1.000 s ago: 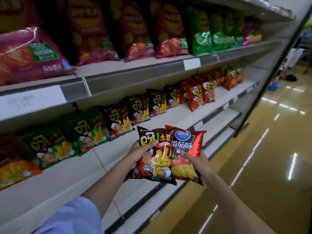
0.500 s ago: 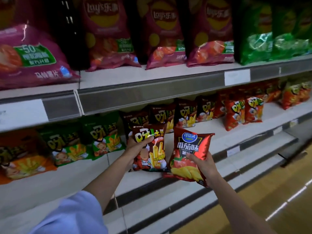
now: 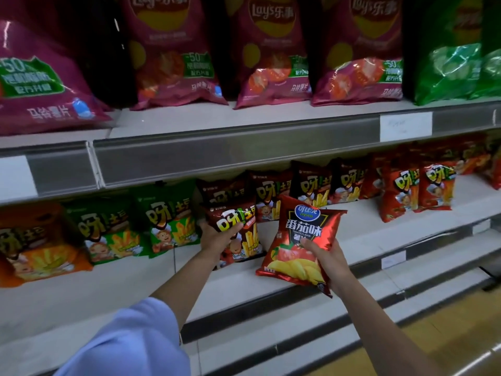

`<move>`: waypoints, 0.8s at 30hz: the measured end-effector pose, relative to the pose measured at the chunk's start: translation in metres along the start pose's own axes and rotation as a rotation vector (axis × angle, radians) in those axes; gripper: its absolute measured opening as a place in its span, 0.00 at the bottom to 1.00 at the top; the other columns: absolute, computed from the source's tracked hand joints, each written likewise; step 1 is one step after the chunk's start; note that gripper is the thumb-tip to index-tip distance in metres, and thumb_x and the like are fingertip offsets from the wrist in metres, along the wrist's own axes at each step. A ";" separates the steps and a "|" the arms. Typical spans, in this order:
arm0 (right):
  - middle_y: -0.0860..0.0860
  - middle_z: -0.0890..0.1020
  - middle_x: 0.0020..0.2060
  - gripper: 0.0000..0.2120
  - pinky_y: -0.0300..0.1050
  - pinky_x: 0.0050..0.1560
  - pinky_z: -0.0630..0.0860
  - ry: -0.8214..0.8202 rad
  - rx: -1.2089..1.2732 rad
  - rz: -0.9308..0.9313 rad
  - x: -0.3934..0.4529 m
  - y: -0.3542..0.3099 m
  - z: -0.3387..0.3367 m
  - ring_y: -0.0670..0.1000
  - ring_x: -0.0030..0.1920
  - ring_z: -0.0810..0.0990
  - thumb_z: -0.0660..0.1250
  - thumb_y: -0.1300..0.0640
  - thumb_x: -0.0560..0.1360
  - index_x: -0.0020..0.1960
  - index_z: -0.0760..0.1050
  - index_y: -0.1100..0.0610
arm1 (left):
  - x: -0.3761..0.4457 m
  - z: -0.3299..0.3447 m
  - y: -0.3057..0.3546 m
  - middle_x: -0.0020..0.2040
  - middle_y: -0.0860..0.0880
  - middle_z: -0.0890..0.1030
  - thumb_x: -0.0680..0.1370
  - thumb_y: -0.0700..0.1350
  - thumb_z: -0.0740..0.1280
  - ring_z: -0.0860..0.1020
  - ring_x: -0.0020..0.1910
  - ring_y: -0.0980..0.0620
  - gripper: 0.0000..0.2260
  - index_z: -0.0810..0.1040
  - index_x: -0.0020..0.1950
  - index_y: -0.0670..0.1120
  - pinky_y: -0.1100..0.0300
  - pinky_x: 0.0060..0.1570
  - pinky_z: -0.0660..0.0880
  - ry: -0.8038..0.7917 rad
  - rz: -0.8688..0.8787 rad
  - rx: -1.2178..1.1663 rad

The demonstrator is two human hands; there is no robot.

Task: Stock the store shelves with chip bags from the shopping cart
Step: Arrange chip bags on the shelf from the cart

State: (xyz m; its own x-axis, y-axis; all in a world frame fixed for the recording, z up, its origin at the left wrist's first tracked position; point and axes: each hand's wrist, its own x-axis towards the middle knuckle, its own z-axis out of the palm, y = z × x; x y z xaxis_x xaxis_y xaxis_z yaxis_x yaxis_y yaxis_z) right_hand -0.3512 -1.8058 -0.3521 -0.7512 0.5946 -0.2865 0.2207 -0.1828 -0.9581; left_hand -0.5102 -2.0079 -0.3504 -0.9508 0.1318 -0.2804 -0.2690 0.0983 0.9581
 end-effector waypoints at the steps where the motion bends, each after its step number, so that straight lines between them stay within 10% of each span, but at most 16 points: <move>1: 0.52 0.83 0.53 0.34 0.59 0.57 0.78 0.001 0.005 0.000 0.002 -0.001 -0.002 0.55 0.50 0.84 0.79 0.50 0.64 0.65 0.69 0.52 | 0.001 0.002 0.002 0.66 0.47 0.73 0.55 0.56 0.83 0.73 0.64 0.45 0.55 0.57 0.74 0.44 0.46 0.64 0.73 -0.009 -0.020 0.025; 11: 0.52 0.83 0.54 0.32 0.57 0.58 0.77 -0.096 0.008 -0.024 0.014 -0.020 -0.006 0.54 0.51 0.83 0.78 0.50 0.65 0.65 0.69 0.52 | 0.031 0.000 -0.026 0.66 0.44 0.71 0.42 0.75 0.73 0.70 0.65 0.43 0.62 0.68 0.68 0.42 0.46 0.63 0.72 0.214 -0.099 0.245; 16: 0.52 0.82 0.55 0.31 0.50 0.51 0.79 -0.177 0.014 -0.041 0.018 -0.032 -0.030 0.53 0.51 0.83 0.77 0.52 0.67 0.66 0.68 0.52 | -0.034 0.036 0.025 0.41 0.44 0.78 0.72 0.49 0.75 0.76 0.47 0.45 0.15 0.71 0.35 0.44 0.58 0.46 0.68 0.227 0.028 0.194; 24: 0.53 0.83 0.54 0.27 0.55 0.56 0.79 -0.281 0.017 -0.119 0.024 -0.069 -0.121 0.54 0.51 0.84 0.76 0.55 0.69 0.64 0.70 0.51 | -0.093 0.158 0.053 0.51 0.49 0.80 0.72 0.61 0.68 0.78 0.53 0.51 0.21 0.78 0.52 0.45 0.60 0.49 0.74 -0.239 0.121 0.169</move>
State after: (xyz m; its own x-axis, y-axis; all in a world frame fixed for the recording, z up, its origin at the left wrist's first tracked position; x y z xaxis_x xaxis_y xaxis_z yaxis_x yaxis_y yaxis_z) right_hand -0.3096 -1.6839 -0.2936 -0.9143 0.3733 -0.1568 0.1120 -0.1391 -0.9839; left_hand -0.4115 -1.8592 -0.2827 -0.9058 0.3791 -0.1895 -0.1073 0.2275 0.9678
